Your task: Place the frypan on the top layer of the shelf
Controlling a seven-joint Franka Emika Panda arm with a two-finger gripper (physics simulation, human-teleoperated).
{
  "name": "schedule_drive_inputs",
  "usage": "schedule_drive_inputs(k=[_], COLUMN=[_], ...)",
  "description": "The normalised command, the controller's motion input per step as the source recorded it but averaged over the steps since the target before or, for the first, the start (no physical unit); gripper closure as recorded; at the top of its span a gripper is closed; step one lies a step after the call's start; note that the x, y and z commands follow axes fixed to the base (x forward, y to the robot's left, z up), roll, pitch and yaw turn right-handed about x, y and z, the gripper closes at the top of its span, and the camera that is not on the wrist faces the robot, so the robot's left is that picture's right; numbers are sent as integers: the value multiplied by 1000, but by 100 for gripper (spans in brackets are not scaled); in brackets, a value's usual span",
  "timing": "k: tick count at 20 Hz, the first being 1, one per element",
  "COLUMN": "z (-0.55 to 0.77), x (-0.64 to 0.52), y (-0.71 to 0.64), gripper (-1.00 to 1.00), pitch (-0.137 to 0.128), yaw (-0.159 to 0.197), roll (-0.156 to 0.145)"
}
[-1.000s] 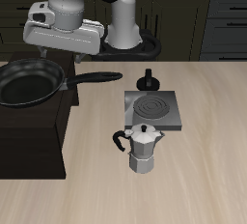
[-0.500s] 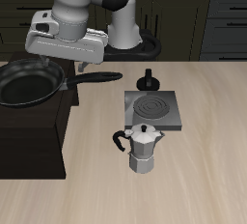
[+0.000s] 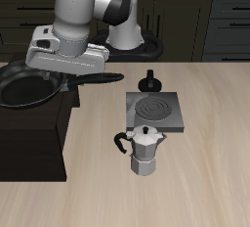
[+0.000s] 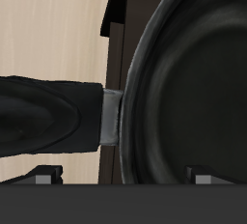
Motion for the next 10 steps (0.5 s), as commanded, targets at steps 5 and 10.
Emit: schedule_drive_inputs(k=[5,10], z=[-468,-345], x=[94,53], y=[-133,-1], gripper=[-100,-100], pitch=[38,38], yaw=[-4,-33], roll=[-11,19])
